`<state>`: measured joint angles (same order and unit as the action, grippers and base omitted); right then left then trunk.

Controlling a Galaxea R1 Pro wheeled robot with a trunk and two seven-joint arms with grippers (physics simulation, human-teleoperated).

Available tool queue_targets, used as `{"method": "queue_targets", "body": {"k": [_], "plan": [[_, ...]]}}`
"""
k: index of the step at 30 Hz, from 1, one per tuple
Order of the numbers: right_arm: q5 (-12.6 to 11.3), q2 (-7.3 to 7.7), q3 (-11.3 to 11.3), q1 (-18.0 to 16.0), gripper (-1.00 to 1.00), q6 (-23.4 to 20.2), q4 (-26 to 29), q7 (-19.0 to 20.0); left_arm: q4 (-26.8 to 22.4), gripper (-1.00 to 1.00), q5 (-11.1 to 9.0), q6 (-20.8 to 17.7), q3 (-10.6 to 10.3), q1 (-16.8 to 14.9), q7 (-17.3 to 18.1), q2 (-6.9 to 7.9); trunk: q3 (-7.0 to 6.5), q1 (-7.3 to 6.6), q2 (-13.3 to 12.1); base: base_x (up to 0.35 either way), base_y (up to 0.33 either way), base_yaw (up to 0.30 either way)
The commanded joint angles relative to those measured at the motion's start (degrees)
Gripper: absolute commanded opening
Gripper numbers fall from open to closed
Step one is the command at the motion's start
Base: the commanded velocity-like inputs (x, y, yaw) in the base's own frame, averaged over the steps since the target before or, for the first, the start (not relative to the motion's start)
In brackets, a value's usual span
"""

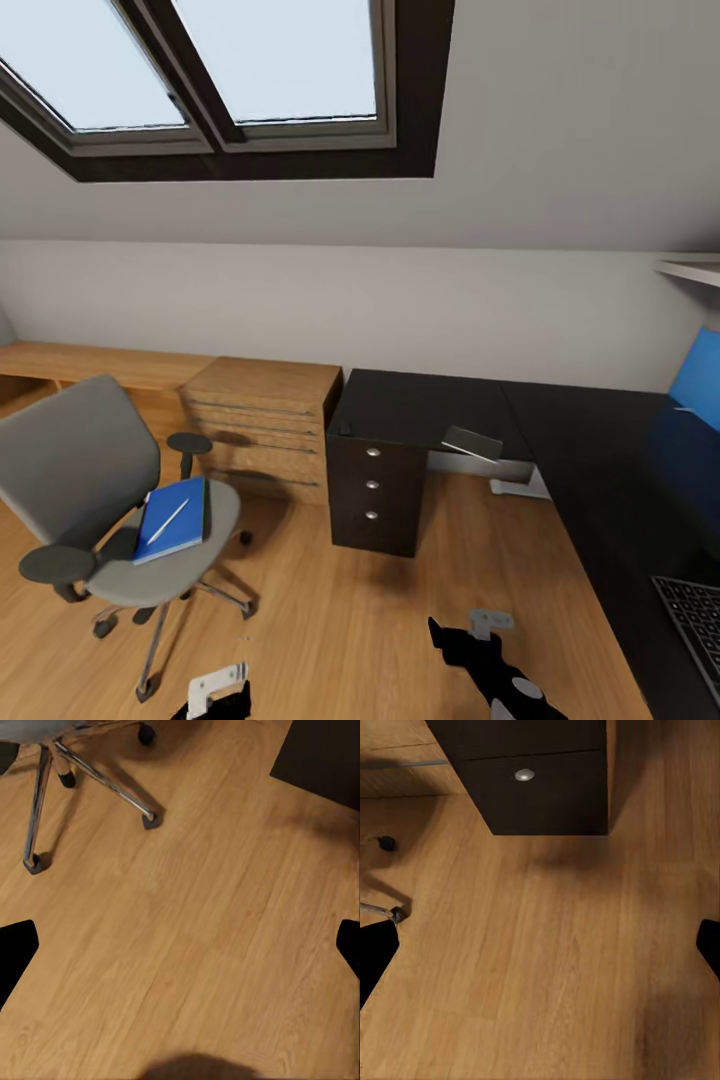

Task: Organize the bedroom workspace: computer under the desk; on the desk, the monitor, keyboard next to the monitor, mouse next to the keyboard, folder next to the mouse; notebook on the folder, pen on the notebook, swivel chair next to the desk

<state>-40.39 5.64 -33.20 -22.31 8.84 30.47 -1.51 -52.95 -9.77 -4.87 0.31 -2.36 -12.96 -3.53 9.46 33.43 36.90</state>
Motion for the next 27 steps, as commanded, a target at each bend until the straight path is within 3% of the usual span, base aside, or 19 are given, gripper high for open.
{"method": "queue_targets", "body": {"k": [1,4,10,14,17,19,21,24,25,26,27], "plan": [[-0.14,0.12,-0.39,-0.27,1.0,-1.2,2.15,-0.51,-4.91,1.0,-0.42,-5.16,-0.09,-0.01,-0.2,-0.04,0.1,0.05,0.07,0.328,0.0,0.0],[0.35,0.3,-0.2,-0.48,1.0,-3.74,7.09,-2.12,-13.62,1.0,-0.48,-14.06,-0.28,-0.01,-0.26,-0.29,0.1,0.05,0.07,0.328,0.0,0.0],[0.64,0.51,-0.11,-0.59,1.0,-5.16,14.23,-5.11,-22.89,1.0,-0.51,-21.16,-0.37,-0.01,-0.35,-1.6,0.1,0.05,0.07,0.328,0.0,0.0],[0.69,0.44,0.22,-1.14,1.0,-7.32,17.66,-7.68,-28.8,1.0,-0.51,-27.34,-0.46,-0.08,-0.68,-3.77,0.1,0.05,0.07,0.328,0.0,0.0],[0.68,0.32,0.31,-2.92,1.0,-10.67,18.11,-9.36,-29.98,1.0,-0.5,-28.52,-0.47,-0.09,-0.71,-4.15,0.1,0.05,0.07,0.328,0.0,0.0],[0.52,0.14,0.48,-6.22,1.0,-16.06,18.26,-12.16,-30.68,1.0,-0.41,-29.24,-0.44,-0.09,-0.73,-4.38,0.1,0.05,0.07,0.328,0.0,0.0],[0.41,-0.11,0.7,-7.73,1.0,-18.47,18.2,-13.85,-30.86,1.0,-0.36,-29.4,-0.43,-0.09,-0.74,-4.38,0.1,0.05,0.07,0.328,0.0,0.0],[0.32,-1.66,1.19,-10.08,1.0,-22.89,18.22,-18.53,-30.98,1.0,-0.3,-29.57,-0.39,-0.1,-0.74,-4.38,0.1,0.05,0.07,0.328,0.0,0.0],[0.32,-2.81,1.45,-10.89,1.0,-25.14,18.32,-21.57,-31.03,1.0,-0.28,-29.62,-0.37,-0.1,-0.75,-4.36,0.1,0.05,0.07,0.328,0.0,0.0],[0.33,-5.24,2.1,-12.0,1.0,-28.61,18.49,-29.59,-31.12,1.0,-0.26,-29.69,-0.33,-0.1,-0.75,-4.32,0.1,0.05,0.07,0.328,0.0,0.0],[0.4,-5.69,2.1,-12.11,1.0,-28.89,18.5,-31.03,-31.13,1.0,-0.26,-29.69,-0.33,-0.1,-0.76,-4.31,0.1,0.05,0.07,0.328,0.0,0.0]]}}
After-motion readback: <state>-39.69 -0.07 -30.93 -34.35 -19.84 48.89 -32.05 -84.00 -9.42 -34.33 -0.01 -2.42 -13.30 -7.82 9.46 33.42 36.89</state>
